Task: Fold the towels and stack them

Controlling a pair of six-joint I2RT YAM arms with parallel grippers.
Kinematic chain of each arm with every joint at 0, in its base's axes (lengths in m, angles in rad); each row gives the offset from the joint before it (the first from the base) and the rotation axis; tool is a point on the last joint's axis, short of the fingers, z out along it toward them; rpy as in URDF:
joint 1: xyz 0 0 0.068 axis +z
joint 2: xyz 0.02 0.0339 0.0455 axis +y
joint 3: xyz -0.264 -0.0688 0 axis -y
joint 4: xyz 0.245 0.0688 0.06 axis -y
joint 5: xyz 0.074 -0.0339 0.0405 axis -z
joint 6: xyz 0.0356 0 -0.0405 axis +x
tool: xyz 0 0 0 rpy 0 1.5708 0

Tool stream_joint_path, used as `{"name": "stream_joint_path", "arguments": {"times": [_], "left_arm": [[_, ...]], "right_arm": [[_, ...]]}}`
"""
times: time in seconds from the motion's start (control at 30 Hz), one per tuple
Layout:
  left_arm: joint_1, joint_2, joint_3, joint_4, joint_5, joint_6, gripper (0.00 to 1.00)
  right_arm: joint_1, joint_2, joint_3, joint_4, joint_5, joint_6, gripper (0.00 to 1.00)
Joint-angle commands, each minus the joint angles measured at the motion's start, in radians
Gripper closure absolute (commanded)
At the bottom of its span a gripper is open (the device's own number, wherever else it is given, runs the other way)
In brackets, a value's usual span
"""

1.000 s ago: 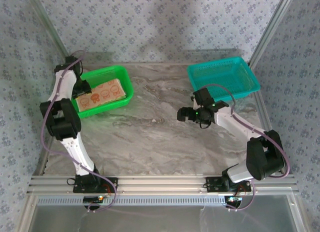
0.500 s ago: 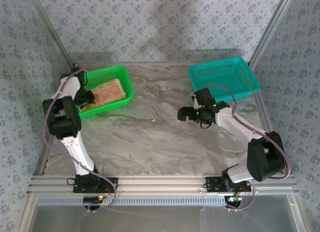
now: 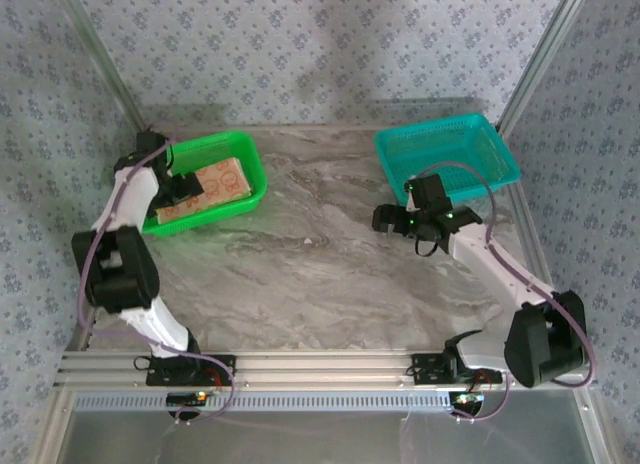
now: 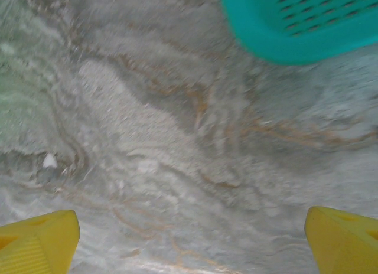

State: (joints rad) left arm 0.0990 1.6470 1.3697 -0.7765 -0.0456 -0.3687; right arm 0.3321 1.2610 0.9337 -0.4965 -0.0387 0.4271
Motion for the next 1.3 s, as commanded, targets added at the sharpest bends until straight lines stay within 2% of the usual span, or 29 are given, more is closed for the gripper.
{"name": "stream_joint_path", "arguments": {"times": [0.0,0.07,0.13,0.23,0.33,0.37,0.4,0.5,0.53,0.63,0.7,0.77,0.83,0.9,0.97,1.0,1.07,1.13,1.2,1.23,1.27], "left_arm": [[-0.073,-0.163,-0.124,0.082,-0.047,-0.04,0.0],[-0.12,-0.255,-0.226,0.123,-0.121,-0.076,0.0],[-0.185,-0.352,-0.342,0.195,-0.275,-0.109,0.0],[-0.239,-0.474,-0.562,0.368,-0.451,-0.138,0.0],[-0.243,-0.562,-0.773,0.607,-0.517,-0.076,0.0],[-0.222,-0.58,-0.8,0.628,-0.519,-0.08,0.0],[-0.208,-0.584,-0.804,0.643,-0.517,-0.061,0.0],[-0.212,-0.562,-0.817,0.723,-0.612,0.06,0.0],[-0.213,-0.55,-0.821,0.742,-0.61,0.097,0.0],[-0.211,-0.507,-0.888,0.901,-0.597,0.156,0.0],[-0.209,-0.473,-0.951,1.063,-0.572,0.168,0.0],[-0.204,-0.427,-0.993,1.237,-0.495,0.213,0.0],[-0.204,-0.367,-0.989,1.335,-0.474,0.252,0.0],[-0.192,-0.319,-0.988,1.426,-0.43,0.287,0.0],[-0.163,-0.273,-0.974,1.475,-0.367,0.29,0.0],[-0.15,-0.246,-0.982,1.521,-0.34,0.293,0.0],[-0.139,-0.188,-1.003,1.617,-0.312,0.292,0.0],[-0.136,-0.169,-0.967,1.563,-0.254,0.308,0.0],[-0.125,-0.111,-0.974,1.634,-0.183,0.323,0.0],[-0.114,-0.106,-0.984,1.659,-0.182,0.312,0.0],[-0.11,-0.121,-0.974,1.608,-0.176,0.305,0.0]], "right_arm": [[-0.036,-0.074,-0.044,0.05,0.136,-0.04,0.0],[-0.054,-0.124,-0.1,0.127,0.194,-0.087,0.0],[-0.062,-0.185,-0.186,0.243,0.296,-0.14,0.0],[-0.072,-0.257,-0.365,0.512,0.356,-0.309,0.0],[-0.099,-0.273,-0.53,0.796,0.373,-0.369,0.0],[-0.113,-0.256,-0.572,0.88,0.383,-0.391,0.0],[-0.123,-0.228,-0.592,0.933,0.394,-0.408,0.0],[-0.139,-0.103,-0.579,0.985,0.446,-0.455,0.0],[-0.143,-0.056,-0.573,0.991,0.451,-0.459,0.0],[-0.168,0.048,-0.587,1.16,0.436,-0.526,0.0],[-0.191,0.083,-0.588,1.225,0.338,-0.517,0.0],[-0.232,0.141,-0.593,1.313,0.244,-0.54,0.0],[-0.257,0.201,-0.602,1.389,0.219,-0.529,0.0],[-0.304,0.201,-0.614,1.389,0.154,-0.484,0.0],[-0.337,0.278,-0.653,1.548,0.069,-0.48,0.0],[-0.337,0.294,-0.651,1.569,0.063,-0.478,0.0],[-0.348,0.25,-0.594,1.39,0.064,-0.47,0.0],[-0.347,0.275,-0.566,1.367,0.075,-0.47,0.0],[-0.352,0.27,-0.56,1.359,0.092,-0.458,0.0],[-0.349,0.274,-0.562,1.365,0.1,-0.458,0.0],[-0.349,0.268,-0.557,1.343,0.099,-0.457,0.0]]}}
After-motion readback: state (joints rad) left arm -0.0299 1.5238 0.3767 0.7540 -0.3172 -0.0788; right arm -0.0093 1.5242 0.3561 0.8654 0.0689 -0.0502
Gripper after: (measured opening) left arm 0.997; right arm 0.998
